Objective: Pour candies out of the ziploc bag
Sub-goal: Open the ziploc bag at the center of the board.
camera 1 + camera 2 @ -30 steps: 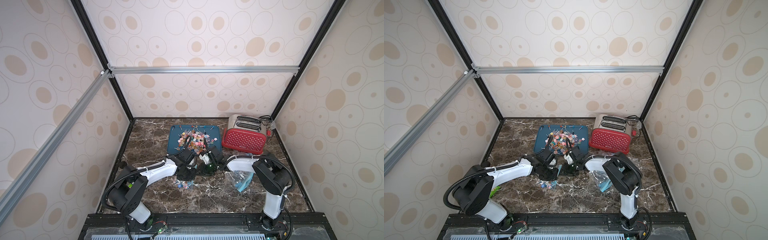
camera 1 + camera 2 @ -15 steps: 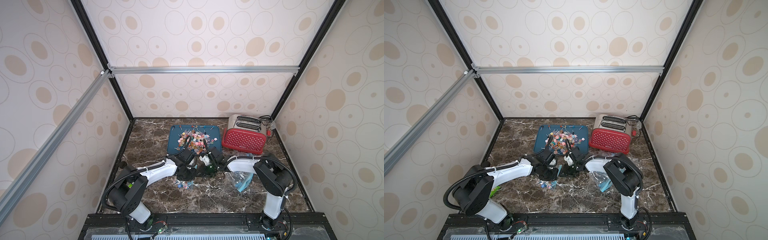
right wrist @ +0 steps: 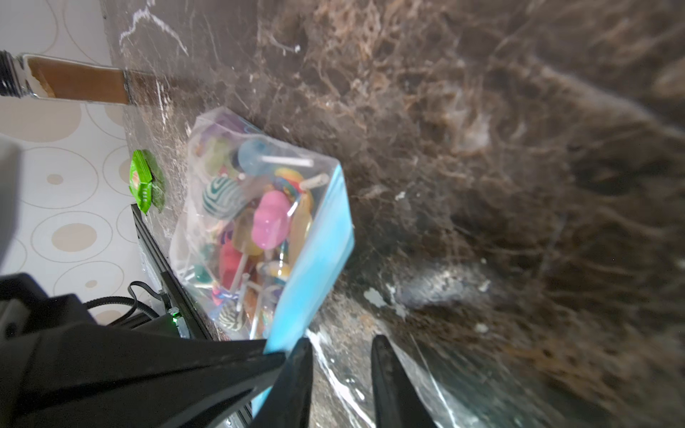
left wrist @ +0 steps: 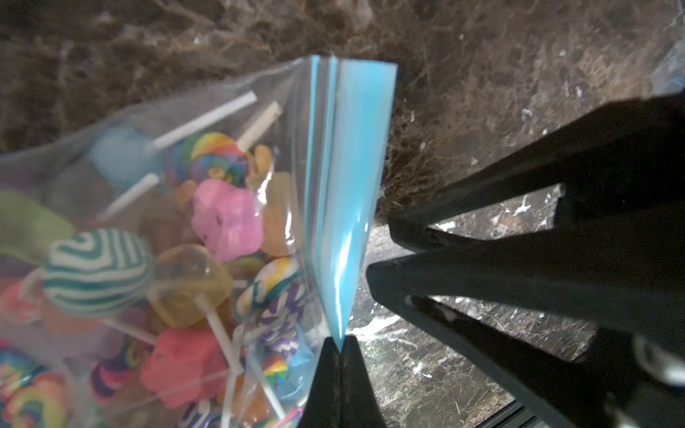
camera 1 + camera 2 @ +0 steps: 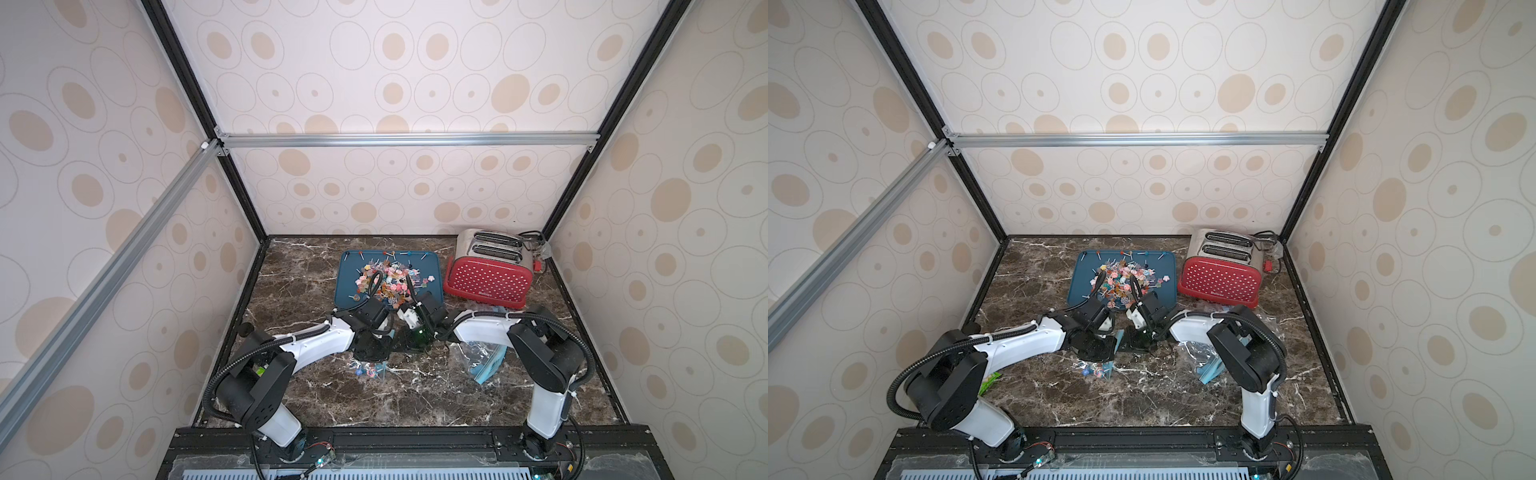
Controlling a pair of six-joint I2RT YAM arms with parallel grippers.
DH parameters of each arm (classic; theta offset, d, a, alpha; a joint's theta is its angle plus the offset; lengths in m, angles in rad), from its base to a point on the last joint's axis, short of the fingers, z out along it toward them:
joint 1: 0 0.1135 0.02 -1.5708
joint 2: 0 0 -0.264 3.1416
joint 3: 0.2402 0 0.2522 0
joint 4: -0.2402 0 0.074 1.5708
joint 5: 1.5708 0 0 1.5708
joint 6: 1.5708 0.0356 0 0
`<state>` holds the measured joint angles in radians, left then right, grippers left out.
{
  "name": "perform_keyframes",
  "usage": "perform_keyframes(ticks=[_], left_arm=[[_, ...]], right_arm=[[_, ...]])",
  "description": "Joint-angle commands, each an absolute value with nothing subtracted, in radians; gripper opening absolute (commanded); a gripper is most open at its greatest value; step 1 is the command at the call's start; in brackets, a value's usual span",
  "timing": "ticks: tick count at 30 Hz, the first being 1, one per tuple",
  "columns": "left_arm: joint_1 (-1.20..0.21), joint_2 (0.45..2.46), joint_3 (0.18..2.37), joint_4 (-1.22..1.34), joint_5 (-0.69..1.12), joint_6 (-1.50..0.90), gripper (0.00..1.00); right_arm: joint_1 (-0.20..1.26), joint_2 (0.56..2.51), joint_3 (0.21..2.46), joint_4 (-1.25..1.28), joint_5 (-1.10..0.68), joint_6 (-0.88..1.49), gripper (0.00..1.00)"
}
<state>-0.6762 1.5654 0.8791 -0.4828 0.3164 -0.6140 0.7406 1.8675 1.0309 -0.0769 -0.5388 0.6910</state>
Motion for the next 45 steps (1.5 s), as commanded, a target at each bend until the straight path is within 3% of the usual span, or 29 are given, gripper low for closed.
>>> perform_keyframes(ticks=[1, 45], left_arm=[[-0.683, 1.557, 0.878, -0.482, 0.315, -0.621, 0.0], [-0.683, 1.557, 0.879, -0.486, 0.317, -0.618, 0.0]], right_arm=[[0.751, 1.874, 1.049, -0.071, -0.535, 0.693, 0.29], [0.757, 1.902, 1.062, -0.067, -0.548, 0.7, 0.3]])
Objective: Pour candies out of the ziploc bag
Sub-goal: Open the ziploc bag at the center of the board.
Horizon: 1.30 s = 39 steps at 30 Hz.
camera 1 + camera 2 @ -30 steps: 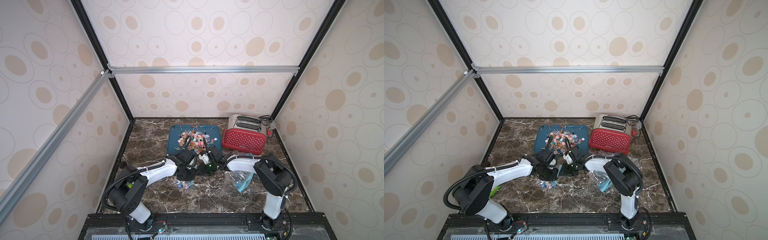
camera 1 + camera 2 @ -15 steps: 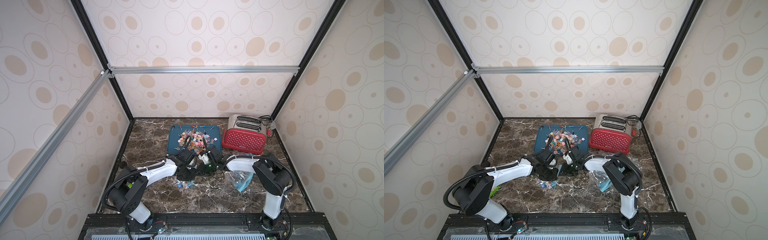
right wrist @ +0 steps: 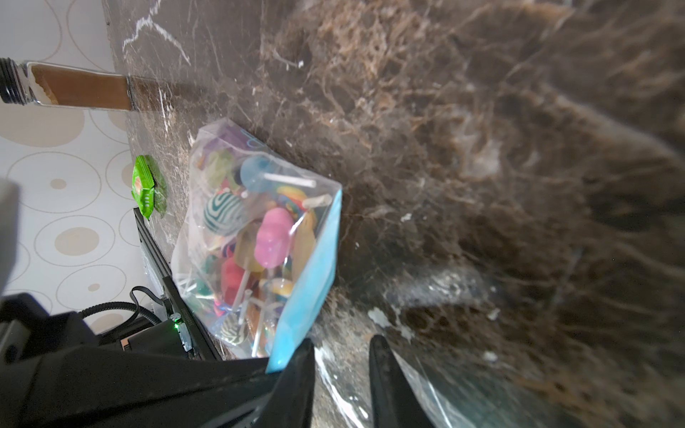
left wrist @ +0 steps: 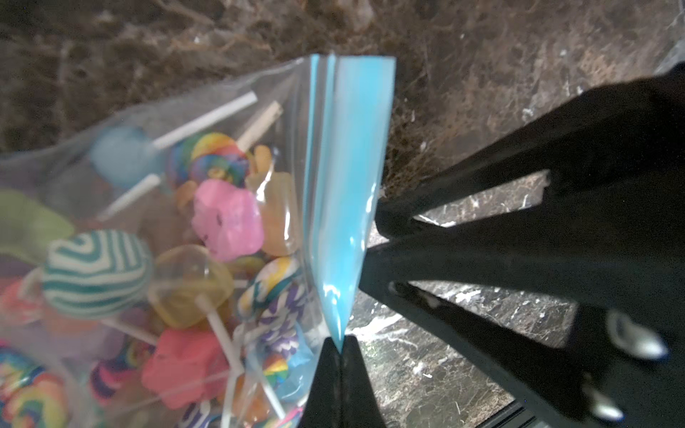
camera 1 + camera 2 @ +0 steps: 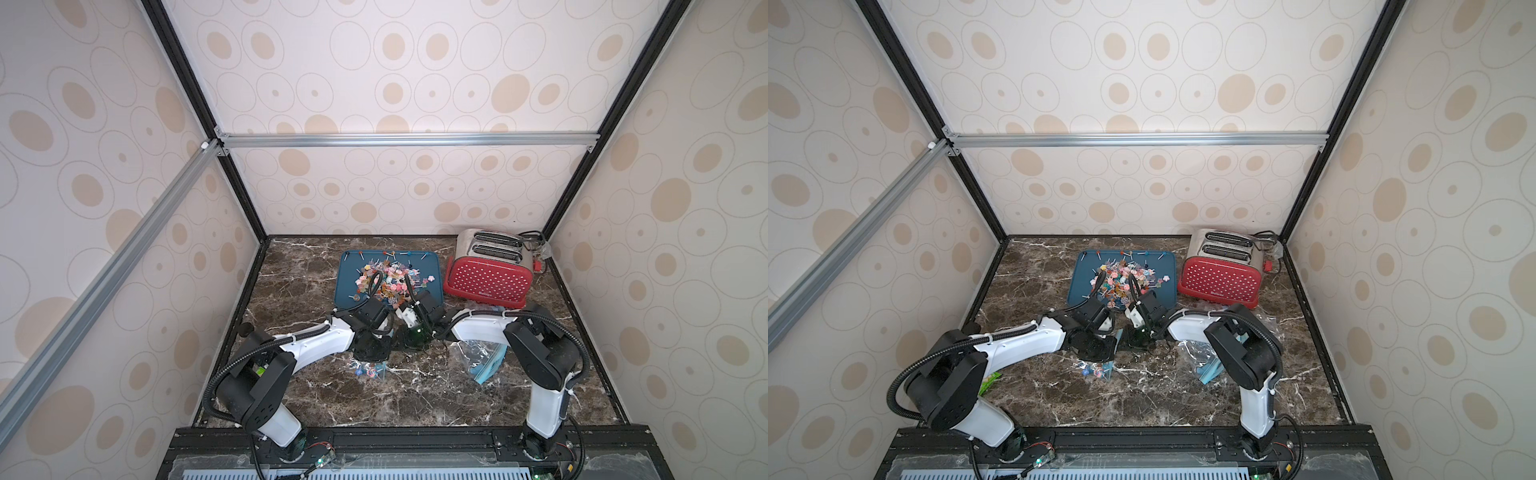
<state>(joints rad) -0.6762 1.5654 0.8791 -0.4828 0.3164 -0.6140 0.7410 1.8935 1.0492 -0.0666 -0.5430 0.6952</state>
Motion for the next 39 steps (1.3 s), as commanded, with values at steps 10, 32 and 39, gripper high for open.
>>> perform_keyframes(ticks=[10, 32, 39], left_arm=[[-0.683, 1.538, 0.871, -0.479, 0.339, -0.612, 0.0], [-0.682, 1.534, 0.779, -0.311, 0.425, -0.631, 0.0], [-0.68, 1.543, 0.798, -0.312, 0.419, -0.63, 0.0]], right_arm=[[0.76, 1.835, 0.974, -0.012, -0.56, 0.68, 0.26], [0.691, 1.889, 0.813, 0.359, -0.708, 0.78, 0.27], [0.691, 1.892, 0.786, 0.364, -0.705, 0.785, 0.25]])
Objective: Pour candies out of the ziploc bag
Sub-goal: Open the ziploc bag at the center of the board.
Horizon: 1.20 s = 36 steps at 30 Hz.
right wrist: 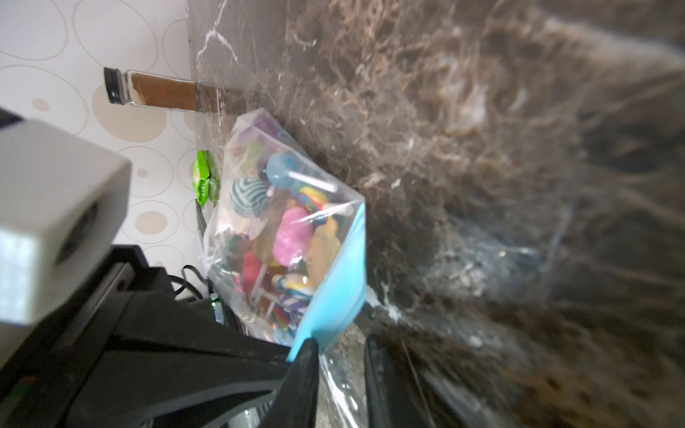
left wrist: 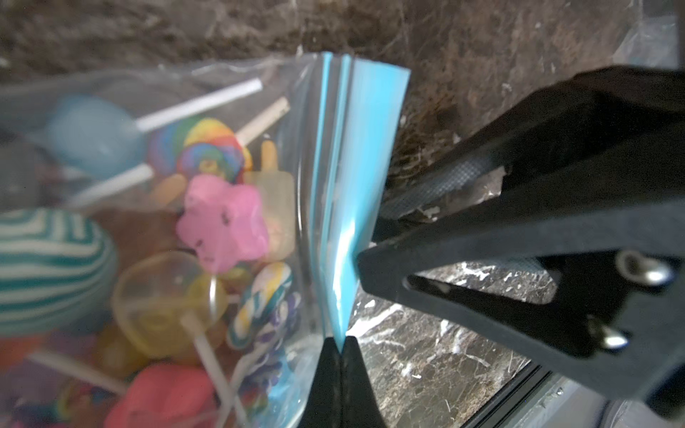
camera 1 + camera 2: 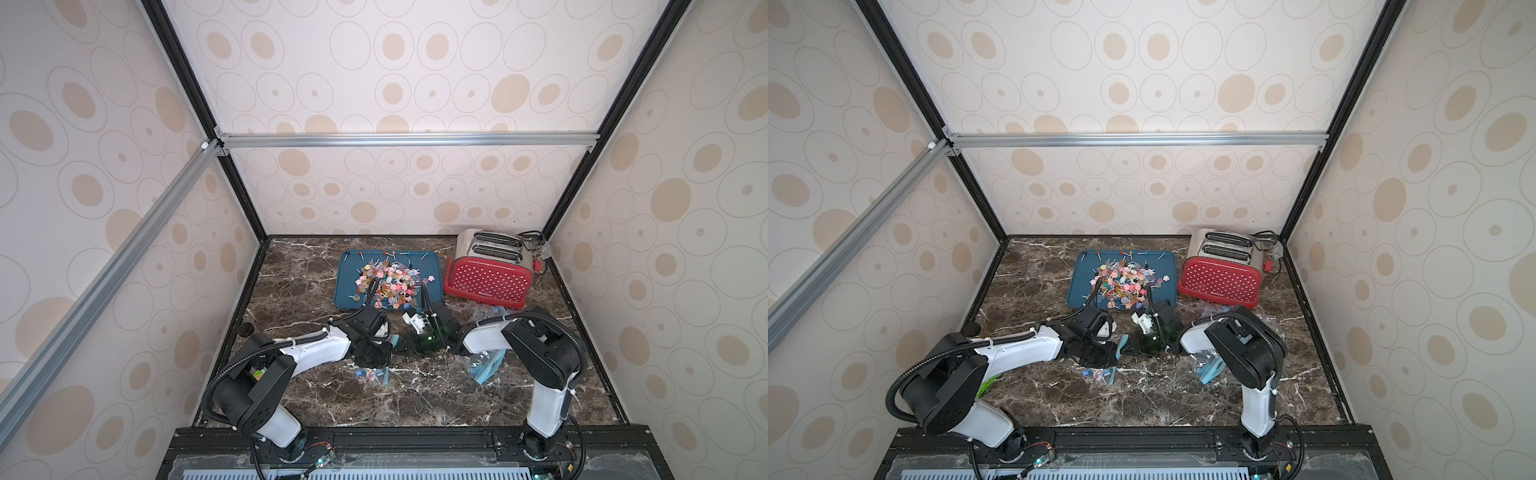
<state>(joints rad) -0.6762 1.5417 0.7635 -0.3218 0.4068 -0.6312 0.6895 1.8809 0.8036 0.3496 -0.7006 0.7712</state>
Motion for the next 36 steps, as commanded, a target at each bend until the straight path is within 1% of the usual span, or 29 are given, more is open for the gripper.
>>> perform_keyframes(ticks=[1, 25, 36], left_arm=[[-0.68, 1.543, 0.8, -0.314, 0.418, -0.63, 0.0], [-0.668, 1.539, 0.814, -0.342, 0.405, -0.62, 0.0], [-0.666, 1.544, 0.822, -0.349, 0.404, -0.615, 0.0]], right_arm=[[0.69, 1.89, 0.782, 0.363, -0.703, 0.784, 0.26], [0.693, 1.875, 0.763, 0.307, -0.691, 0.756, 0.26], [0.693, 1.87, 0.758, 0.298, -0.692, 0.747, 0.28]])
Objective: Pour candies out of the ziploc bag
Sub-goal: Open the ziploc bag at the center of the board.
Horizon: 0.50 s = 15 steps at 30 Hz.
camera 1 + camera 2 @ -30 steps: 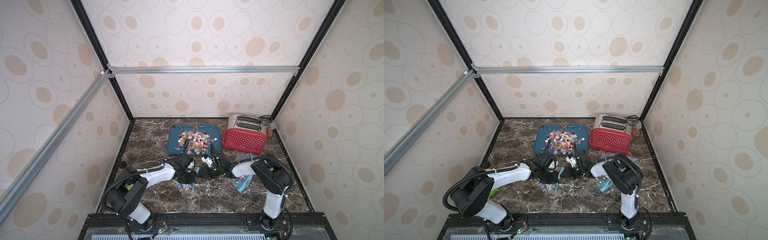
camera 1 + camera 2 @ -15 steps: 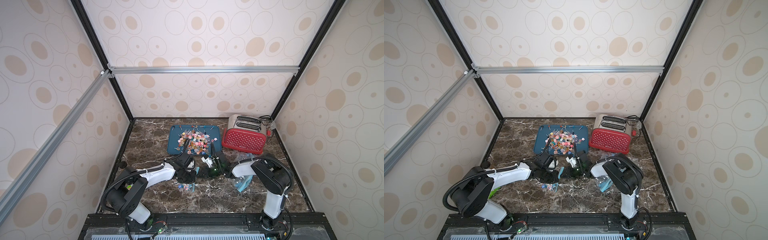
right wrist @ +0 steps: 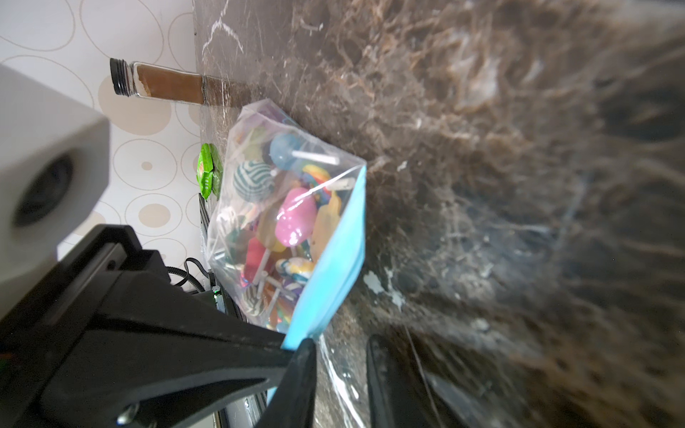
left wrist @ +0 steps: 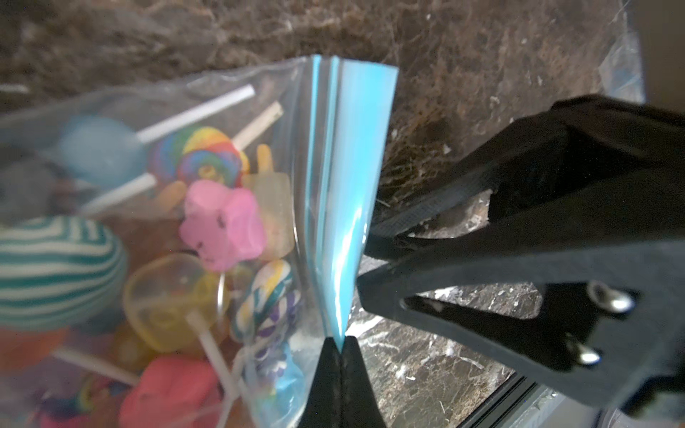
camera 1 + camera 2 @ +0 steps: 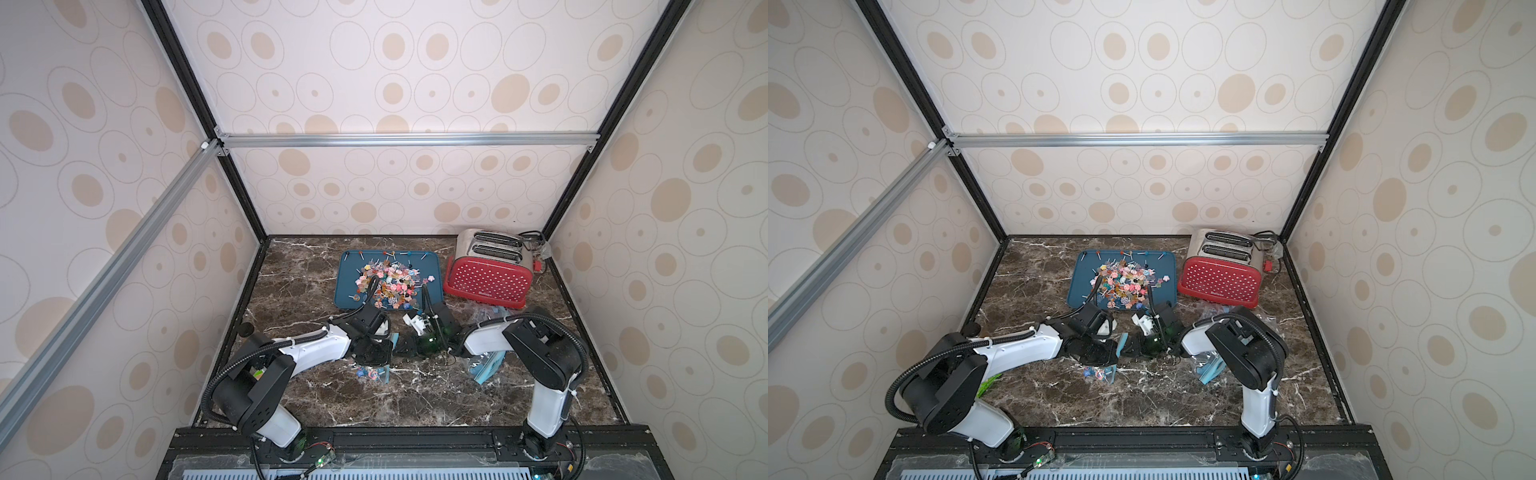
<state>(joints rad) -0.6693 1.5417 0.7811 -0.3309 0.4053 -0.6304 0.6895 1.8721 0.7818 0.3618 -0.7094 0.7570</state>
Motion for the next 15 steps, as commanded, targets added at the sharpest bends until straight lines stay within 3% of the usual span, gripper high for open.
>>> perform_keyframes(ticks=[1, 15], left_arm=[[-0.665, 1.544, 0.822, -0.351, 0.404, -0.615, 0.0], [-0.663, 1.546, 0.827, -0.359, 0.399, -0.609, 0.0]], right_arm=[[0.693, 1.87, 0.76, 0.295, -0.691, 0.746, 0.28], [0.693, 1.879, 0.765, 0.274, -0.681, 0.736, 0.28]])
